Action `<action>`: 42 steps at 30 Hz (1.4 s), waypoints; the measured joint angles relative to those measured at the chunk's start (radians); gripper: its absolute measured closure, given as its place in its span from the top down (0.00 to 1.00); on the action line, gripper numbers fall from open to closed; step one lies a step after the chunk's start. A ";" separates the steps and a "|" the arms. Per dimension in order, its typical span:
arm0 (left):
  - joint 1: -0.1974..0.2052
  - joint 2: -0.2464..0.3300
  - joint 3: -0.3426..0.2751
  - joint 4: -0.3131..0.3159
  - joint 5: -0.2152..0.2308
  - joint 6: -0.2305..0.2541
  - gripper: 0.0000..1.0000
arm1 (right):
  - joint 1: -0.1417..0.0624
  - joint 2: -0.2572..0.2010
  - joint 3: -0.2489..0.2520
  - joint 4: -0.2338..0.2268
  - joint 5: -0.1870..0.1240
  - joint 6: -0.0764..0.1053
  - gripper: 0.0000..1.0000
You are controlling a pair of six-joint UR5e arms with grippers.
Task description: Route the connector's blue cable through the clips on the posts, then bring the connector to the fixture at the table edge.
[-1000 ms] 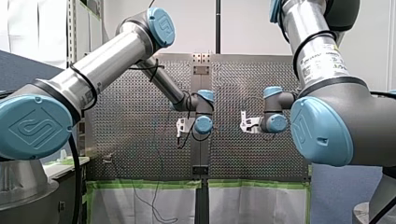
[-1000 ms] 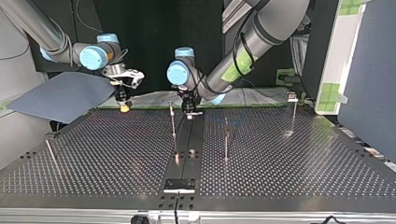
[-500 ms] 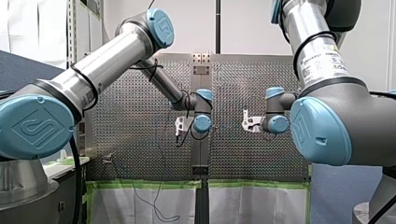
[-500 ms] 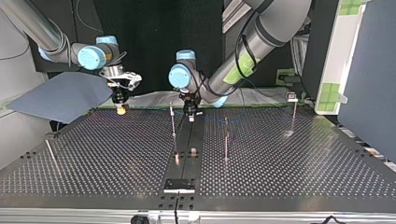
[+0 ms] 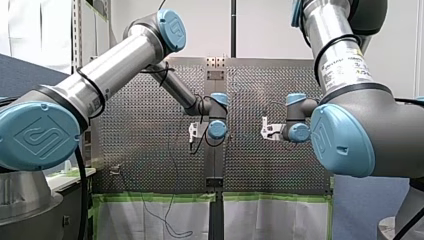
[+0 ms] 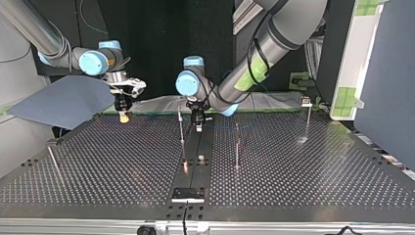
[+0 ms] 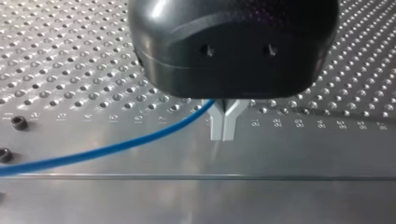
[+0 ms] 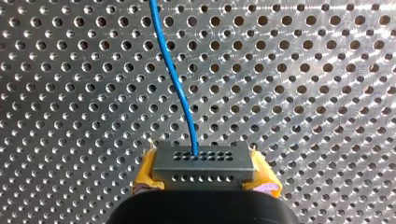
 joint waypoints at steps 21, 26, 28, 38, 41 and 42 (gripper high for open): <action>0.018 -0.043 0.050 -0.007 0.020 -0.021 0.00 | 0.026 0.087 -0.091 0.042 -0.020 -0.013 0.00; 0.019 -0.080 0.085 -0.027 0.020 -0.028 0.00 | 0.023 0.088 -0.099 0.047 -0.018 -0.012 0.00; 0.021 -0.090 0.095 -0.028 0.021 -0.028 0.00 | 0.022 0.089 -0.101 0.046 -0.018 -0.012 0.00; 0.041 -0.099 0.117 -0.030 0.030 -0.030 0.00 | 0.025 0.091 -0.118 0.054 -0.020 -0.012 0.00; 0.048 -0.099 0.119 -0.031 0.032 -0.032 0.00 | 0.025 0.091 -0.123 0.056 -0.021 -0.012 0.00; 0.050 -0.099 0.119 -0.032 0.034 -0.033 0.00 | 0.025 0.092 -0.126 0.059 -0.021 -0.012 0.00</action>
